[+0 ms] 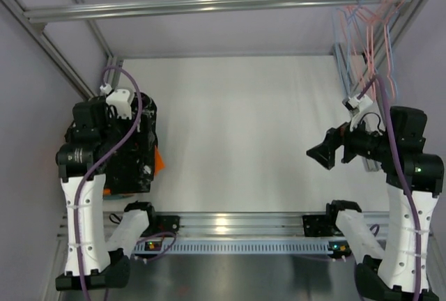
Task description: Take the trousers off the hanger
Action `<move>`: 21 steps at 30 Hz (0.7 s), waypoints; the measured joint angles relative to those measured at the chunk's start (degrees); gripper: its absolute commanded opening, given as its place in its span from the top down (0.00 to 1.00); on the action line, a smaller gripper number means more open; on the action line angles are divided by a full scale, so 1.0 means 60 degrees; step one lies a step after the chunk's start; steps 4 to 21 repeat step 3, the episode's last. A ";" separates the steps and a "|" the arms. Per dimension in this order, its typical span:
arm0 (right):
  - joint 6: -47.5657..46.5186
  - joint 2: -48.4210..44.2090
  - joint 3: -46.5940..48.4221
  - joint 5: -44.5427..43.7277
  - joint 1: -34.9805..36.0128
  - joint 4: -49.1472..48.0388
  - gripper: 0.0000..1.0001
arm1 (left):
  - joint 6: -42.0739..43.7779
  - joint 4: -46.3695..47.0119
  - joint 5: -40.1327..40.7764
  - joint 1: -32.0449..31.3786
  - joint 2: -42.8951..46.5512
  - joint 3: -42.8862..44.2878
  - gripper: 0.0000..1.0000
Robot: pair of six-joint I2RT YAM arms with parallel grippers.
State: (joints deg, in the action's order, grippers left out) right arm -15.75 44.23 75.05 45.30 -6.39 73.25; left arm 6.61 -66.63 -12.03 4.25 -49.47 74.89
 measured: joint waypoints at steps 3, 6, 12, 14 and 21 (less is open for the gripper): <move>-0.0029 -0.0015 -0.0029 0.0160 0.0004 -0.0025 0.01 | 0.0004 -0.0182 0.0102 0.0000 0.0164 0.0200 0.02; -0.0029 -0.0015 -0.0029 0.0160 0.0004 -0.0025 0.01 | 0.0004 -0.0182 0.0102 0.0000 0.0164 0.0200 0.02; -0.0029 -0.0015 -0.0029 0.0160 0.0004 -0.0025 0.01 | 0.0004 -0.0182 0.0102 0.0000 0.0164 0.0200 0.02; -0.0029 -0.0015 -0.0029 0.0160 0.0004 -0.0025 0.01 | 0.0004 -0.0182 0.0102 0.0000 0.0164 0.0200 0.02; -0.0029 -0.0015 -0.0029 0.0160 0.0004 -0.0025 0.01 | 0.0004 -0.0182 0.0102 0.0000 0.0164 0.0200 0.02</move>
